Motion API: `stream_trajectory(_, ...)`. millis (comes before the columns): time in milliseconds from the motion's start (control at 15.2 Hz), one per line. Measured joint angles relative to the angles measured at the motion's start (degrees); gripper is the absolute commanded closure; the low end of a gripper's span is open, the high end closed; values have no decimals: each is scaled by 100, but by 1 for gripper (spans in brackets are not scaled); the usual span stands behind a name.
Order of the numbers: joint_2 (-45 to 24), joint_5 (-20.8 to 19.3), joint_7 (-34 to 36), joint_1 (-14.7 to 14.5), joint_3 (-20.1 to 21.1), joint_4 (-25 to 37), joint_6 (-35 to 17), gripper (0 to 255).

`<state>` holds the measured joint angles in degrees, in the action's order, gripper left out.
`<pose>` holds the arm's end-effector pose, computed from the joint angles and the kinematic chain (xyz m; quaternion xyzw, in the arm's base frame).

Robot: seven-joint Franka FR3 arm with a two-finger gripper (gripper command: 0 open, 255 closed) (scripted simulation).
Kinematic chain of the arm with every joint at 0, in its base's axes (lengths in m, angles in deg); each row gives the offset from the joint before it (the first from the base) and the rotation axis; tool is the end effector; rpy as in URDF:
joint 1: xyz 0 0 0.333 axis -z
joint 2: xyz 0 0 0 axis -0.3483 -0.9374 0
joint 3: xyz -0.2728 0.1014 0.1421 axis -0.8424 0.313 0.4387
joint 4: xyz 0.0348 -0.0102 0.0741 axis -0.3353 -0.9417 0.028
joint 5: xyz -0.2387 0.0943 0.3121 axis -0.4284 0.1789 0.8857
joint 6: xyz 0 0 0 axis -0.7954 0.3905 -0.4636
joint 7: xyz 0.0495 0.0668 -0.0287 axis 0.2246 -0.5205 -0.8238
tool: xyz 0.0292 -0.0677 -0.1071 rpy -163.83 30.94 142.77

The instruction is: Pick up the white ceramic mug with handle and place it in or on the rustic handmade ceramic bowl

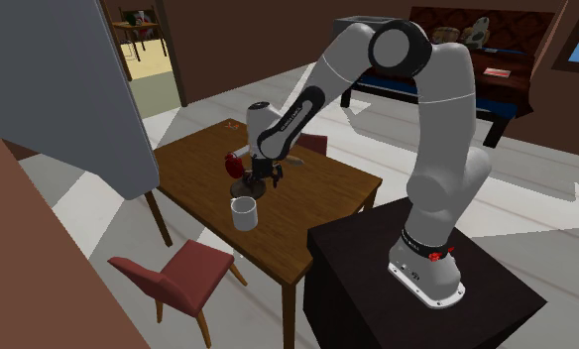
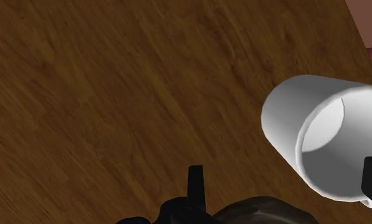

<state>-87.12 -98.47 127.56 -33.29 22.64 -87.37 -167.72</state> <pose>0.4561 0.3522 0.1993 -1.0000 -0.0004 0.0004 0.0072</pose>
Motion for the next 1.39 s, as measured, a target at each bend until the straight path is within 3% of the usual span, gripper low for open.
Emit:
stream_trajectory(330,-1038,-475,455,-544,-344,891,-33,0)
stream_trajectory(1254,-1662,-748,663,-793,-615,1136,-404,0)
stream_trajectory(1320,-1662,-748,663,-793,-615,1136,-404,255)
stream_trajectory(1386,-1662,-748,663,-793,-615,1136,-404,255)
